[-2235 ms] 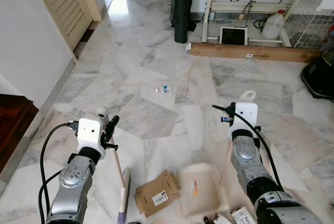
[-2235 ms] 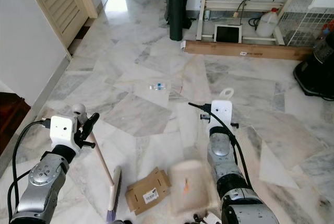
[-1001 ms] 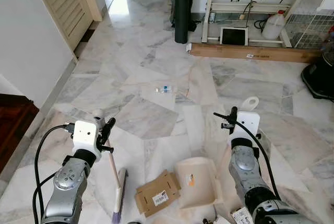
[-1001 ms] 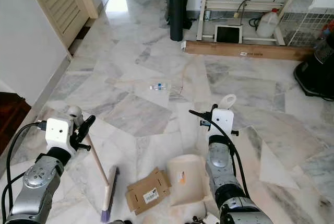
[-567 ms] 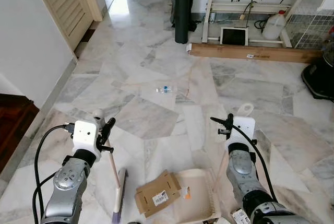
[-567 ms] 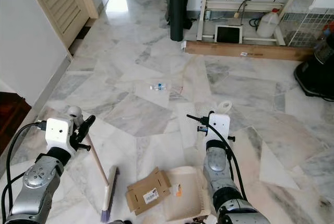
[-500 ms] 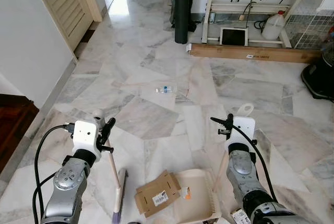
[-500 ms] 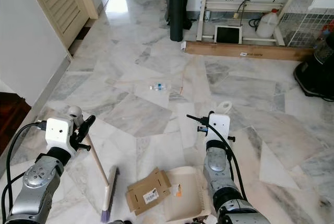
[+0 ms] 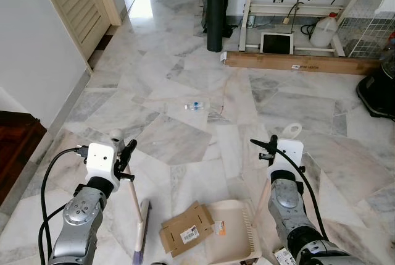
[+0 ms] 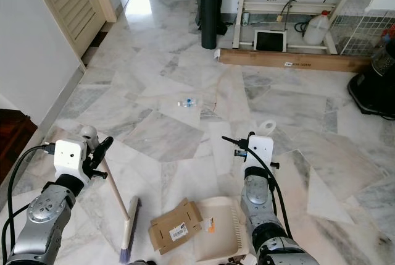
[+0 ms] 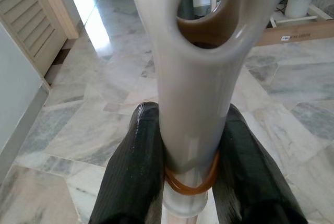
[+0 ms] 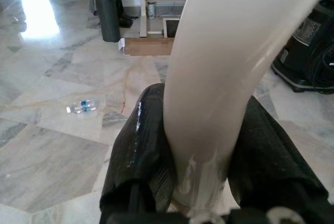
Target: Sweep floor
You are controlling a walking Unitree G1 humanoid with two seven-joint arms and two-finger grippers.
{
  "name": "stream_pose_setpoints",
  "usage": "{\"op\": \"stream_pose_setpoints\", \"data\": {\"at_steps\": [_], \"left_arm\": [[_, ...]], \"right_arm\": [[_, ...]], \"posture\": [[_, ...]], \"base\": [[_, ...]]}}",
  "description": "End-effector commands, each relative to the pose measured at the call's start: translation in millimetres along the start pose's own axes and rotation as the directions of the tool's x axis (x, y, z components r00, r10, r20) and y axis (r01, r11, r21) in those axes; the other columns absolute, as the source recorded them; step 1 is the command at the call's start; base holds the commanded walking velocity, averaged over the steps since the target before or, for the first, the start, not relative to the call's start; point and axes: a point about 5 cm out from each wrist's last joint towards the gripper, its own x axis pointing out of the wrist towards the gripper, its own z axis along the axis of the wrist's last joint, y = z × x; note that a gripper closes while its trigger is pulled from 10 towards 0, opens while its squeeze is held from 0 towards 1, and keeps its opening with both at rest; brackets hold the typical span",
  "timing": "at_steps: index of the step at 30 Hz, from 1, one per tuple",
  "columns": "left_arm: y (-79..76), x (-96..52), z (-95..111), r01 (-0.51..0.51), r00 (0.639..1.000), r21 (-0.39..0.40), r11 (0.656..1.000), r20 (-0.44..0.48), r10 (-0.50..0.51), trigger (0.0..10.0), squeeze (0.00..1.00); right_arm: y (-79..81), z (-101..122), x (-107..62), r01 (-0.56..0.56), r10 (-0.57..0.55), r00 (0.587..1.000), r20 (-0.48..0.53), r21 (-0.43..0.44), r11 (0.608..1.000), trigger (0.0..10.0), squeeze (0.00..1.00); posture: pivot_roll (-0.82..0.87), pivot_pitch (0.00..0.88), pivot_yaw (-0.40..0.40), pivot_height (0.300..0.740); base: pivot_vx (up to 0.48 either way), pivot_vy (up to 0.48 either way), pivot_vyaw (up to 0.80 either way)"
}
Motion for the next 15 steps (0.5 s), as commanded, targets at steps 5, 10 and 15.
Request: {"op": "stream_pose_setpoints", "data": {"at_steps": [5,10,15], "left_arm": [[7.1,-3.5,3,-0.013,1.0,0.01,1.0,0.009,0.013,10.0,0.0],[7.9,-2.5,4,-0.014,1.0,0.013,1.0,0.014,0.014,10.0,0.0],[8.1,-1.4,5,-0.014,1.0,0.013,1.0,0.016,0.013,10.0,0.0]], "right_arm": [[2.6,2,0.5,0.003,-0.003,1.0,0.01,0.024,1.0,10.0,0.0],[2.3,8,3.4,0.011,-0.012,0.999,0.034,0.035,0.999,10.0,0.0],[1.9,13,6.9,0.017,-0.019,0.999,0.049,0.043,0.999,10.0,0.0]], "posture": [[0.19,0.156,0.061,0.74],[0.19,0.155,0.061,0.74],[0.19,0.151,0.06,0.74]], "base": [[0.0,0.0,0.0],[0.0,0.0,0.0],[0.0,0.0,0.0]]}}
